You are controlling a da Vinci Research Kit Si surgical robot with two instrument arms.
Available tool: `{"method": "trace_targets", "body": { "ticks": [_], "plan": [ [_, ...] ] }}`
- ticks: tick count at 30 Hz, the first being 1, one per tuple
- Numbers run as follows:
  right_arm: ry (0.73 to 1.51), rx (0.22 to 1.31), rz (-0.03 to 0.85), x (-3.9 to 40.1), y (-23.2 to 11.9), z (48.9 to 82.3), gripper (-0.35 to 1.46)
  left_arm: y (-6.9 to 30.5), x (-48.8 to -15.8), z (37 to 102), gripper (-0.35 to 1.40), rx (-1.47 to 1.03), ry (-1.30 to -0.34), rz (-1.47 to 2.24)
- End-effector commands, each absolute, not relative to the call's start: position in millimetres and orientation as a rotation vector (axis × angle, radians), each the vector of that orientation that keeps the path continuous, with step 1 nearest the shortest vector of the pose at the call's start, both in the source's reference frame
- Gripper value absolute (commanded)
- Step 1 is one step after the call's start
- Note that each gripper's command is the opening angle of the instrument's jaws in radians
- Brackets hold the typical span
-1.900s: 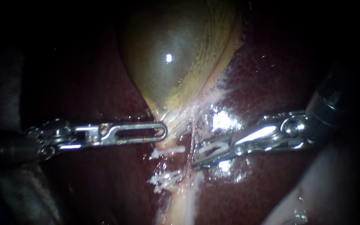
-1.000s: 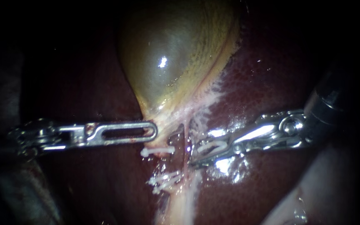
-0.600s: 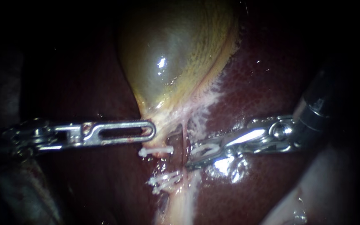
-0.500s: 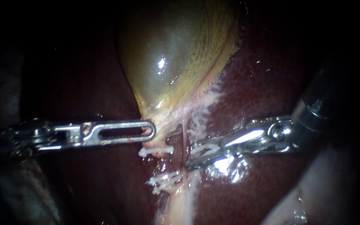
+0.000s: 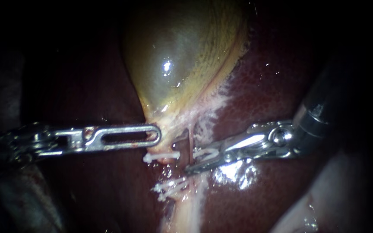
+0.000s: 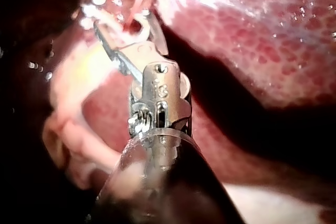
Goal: Clipping first clip right tube
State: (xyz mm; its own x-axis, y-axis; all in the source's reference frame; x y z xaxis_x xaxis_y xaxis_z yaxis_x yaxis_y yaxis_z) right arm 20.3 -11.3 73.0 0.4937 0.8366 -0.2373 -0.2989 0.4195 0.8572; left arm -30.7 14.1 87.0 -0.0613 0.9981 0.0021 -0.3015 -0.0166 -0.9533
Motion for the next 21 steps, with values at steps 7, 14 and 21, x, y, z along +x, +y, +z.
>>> {"method": "trace_targets", "body": {
  "ticks": [7, 14, 21],
  "plan": [
    [0.74, 0.873, 0.792, 21.2, -11.6, 72.8, 0.52, 14.1, -30.7, 87.0, -0.35, -0.955, -1.018, 1.388],
    [0.739, 0.891, 0.784, 22.1, -11.9, 72.5, 0.5, 14.2, -30.7, 87.1, -0.35, -0.955, -1.019, 1.389],
    [0.739, 0.901, 0.775, 22.3, -12.4, 72.5, 0.49, 14.2, -30.6, 87.3, -0.35, -0.956, -1.02, 1.39]
  ]
}}
